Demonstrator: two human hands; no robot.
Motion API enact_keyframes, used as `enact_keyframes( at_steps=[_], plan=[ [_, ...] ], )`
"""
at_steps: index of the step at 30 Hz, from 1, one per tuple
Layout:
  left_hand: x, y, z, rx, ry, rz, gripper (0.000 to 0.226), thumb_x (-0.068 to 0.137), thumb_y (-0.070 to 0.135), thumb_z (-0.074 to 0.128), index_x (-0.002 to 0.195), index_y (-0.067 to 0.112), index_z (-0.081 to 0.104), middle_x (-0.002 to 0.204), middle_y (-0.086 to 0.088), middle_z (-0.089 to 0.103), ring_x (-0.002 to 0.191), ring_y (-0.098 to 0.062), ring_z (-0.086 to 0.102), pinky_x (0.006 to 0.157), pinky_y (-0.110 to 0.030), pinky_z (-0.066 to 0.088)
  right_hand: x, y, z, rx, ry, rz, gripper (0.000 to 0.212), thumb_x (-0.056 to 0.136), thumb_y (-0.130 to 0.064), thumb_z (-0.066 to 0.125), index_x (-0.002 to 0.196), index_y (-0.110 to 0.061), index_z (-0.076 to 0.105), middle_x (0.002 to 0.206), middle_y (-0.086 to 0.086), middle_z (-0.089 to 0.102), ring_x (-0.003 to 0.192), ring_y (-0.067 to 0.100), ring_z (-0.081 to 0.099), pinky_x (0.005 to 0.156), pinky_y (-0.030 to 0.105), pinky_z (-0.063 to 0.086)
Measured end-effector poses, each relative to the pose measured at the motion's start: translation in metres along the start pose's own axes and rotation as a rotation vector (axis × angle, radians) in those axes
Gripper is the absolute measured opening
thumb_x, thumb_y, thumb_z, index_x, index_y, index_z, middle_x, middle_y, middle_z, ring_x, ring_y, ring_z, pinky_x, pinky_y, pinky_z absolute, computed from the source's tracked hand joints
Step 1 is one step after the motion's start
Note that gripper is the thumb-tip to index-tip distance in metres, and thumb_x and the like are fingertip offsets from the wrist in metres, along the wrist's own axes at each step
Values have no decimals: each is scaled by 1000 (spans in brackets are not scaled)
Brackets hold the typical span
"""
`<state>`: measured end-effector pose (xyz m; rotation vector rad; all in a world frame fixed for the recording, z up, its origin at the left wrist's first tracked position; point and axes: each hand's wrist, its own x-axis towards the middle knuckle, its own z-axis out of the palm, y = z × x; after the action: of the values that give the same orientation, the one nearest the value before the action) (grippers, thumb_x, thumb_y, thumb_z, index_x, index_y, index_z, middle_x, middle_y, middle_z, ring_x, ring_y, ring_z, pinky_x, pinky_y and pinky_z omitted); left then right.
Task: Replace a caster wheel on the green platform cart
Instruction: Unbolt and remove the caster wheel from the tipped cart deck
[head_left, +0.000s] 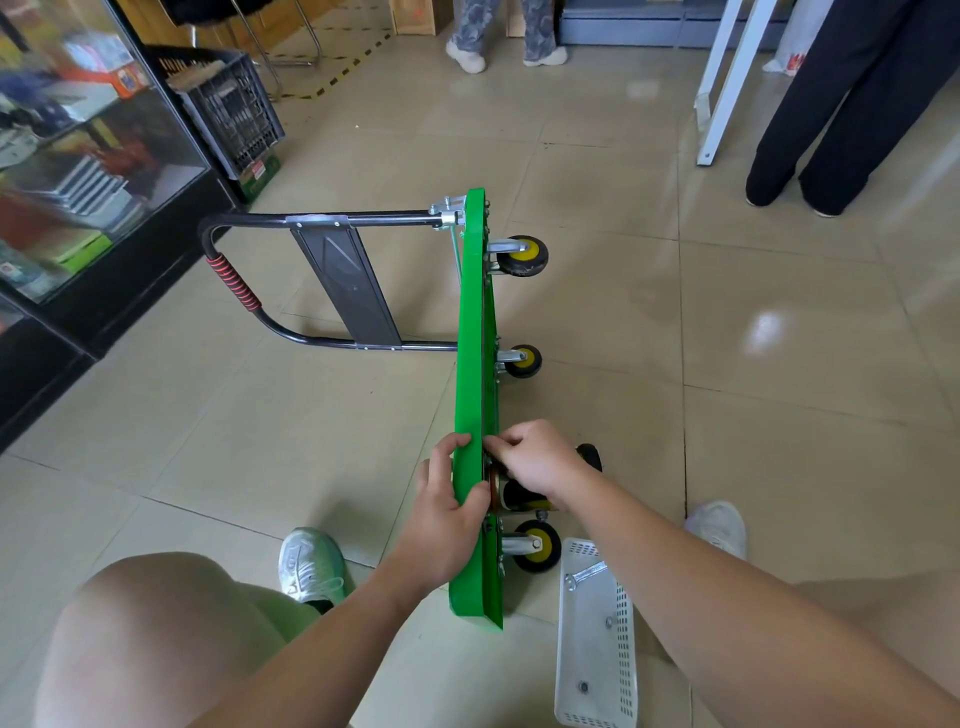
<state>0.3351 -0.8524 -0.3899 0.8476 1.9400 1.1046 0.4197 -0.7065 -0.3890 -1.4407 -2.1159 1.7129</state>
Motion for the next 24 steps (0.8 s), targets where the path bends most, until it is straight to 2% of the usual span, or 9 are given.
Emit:
enact_keyframes(
  at_steps=[2, 5, 7, 10, 13, 16, 18, 22, 24],
  plan=[
    [0, 0, 0, -8, 7, 5, 48, 103, 22, 55, 131, 54, 33, 130, 4, 43, 93, -27, 66, 90, -47, 58, 0, 0, 0, -35, -2, -32, 20, 98, -32, 64, 108, -19, 75, 99, 0, 74, 91, 17, 67, 83, 33, 53],
    [0, -1, 0, -8, -3, 2, 49, 103, 23, 55, 132, 54, 32, 131, 6, 41, 96, -21, 66, 91, -45, 58, 1, 0, 1, 94, -20, -10, 20, 91, -22, 73, 112, -21, 73, 103, -5, 74, 98, 13, 69, 99, 37, 53],
    [0, -1, 0, -12, -7, -1, 49, 103, 23, 55, 130, 57, 32, 129, 8, 41, 94, -22, 67, 90, -45, 58, 2, 1, 2, 121, -14, 15, 21, 90, -27, 74, 110, -23, 73, 97, -8, 74, 94, 12, 68, 93, 36, 55],
    [0, 0, 0, -29, -2, 8, 51, 102, 24, 56, 122, 64, 33, 125, 11, 42, 91, -26, 69, 88, -47, 59, -2, -4, 0, -16, -1, 11, 25, 97, -39, 61, 98, -19, 75, 78, -3, 68, 71, 16, 61, 66, 30, 47],
    [1, -1, 0, -38, -1, 7, 51, 102, 24, 57, 122, 65, 33, 126, 11, 42, 96, -25, 68, 89, -48, 59, -1, -5, 2, -104, 19, -52, 20, 98, -30, 61, 105, -17, 75, 96, 1, 73, 88, 20, 67, 79, 32, 52],
    [1, -1, 0, -32, 5, 12, 51, 102, 23, 57, 123, 63, 33, 127, 8, 42, 96, -22, 67, 91, -47, 58, 0, -5, 3, -36, 8, -40, 22, 93, -25, 69, 114, -21, 73, 105, -5, 74, 98, 16, 68, 91, 33, 54],
    [0, 0, 1, -35, 6, 14, 52, 101, 23, 56, 122, 65, 33, 129, 5, 43, 94, -22, 68, 91, -48, 58, 0, -4, 3, 2, 9, -15, 25, 91, -31, 71, 114, -23, 73, 105, -7, 74, 98, 14, 68, 90, 33, 54],
    [0, 2, 1, -31, 15, 17, 54, 100, 23, 57, 119, 68, 34, 128, 4, 43, 93, -23, 68, 91, -49, 58, -2, -3, 4, -56, 13, -40, 19, 97, -30, 64, 107, -20, 76, 99, -2, 75, 88, 16, 68, 72, 27, 50],
    [-1, 4, 0, -26, 8, 12, 54, 101, 24, 57, 117, 69, 32, 129, 4, 42, 92, -21, 68, 91, -47, 58, -1, -3, 5, -26, 31, -53, 16, 96, -25, 67, 108, -20, 76, 100, -2, 75, 92, 17, 69, 82, 30, 53]
  ],
)
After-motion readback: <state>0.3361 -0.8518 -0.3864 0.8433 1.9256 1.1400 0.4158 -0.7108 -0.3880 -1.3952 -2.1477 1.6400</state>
